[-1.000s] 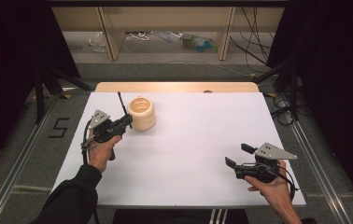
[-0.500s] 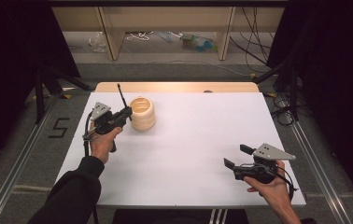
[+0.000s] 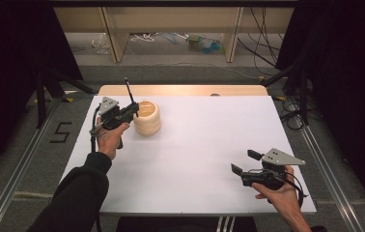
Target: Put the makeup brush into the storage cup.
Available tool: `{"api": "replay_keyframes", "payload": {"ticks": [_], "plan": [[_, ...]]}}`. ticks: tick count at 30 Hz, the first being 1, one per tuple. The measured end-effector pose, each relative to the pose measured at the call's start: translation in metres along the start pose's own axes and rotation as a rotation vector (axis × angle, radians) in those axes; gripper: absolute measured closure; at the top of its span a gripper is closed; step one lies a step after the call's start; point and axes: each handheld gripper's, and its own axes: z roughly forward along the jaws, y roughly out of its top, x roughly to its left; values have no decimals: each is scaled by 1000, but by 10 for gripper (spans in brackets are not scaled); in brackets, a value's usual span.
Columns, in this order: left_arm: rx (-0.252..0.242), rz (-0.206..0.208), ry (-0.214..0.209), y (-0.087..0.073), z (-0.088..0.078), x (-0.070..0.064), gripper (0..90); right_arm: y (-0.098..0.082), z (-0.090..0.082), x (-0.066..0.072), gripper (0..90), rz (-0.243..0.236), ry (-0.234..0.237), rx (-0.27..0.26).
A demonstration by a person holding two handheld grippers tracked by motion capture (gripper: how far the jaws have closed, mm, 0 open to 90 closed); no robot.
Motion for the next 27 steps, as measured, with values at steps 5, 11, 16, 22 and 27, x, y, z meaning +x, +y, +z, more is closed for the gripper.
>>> {"api": "replay_keyframes", "payload": {"ticks": [5,11,16,22,27], "plan": [[7,22,1,7,7,-1,834,-1,2,1,189,15,15,-9],[26,37,16,11,15,-1,834,0,0,0,190,15,12,10],[20,28,15,12,21,-1,834,-1,4,2,190,26,28,-21],[31,31,39,10,27,3,834,-2,4,2,190,25,35,-20],[39,24,40,7,33,2,834,-1,3,1,190,12,31,1]]}}
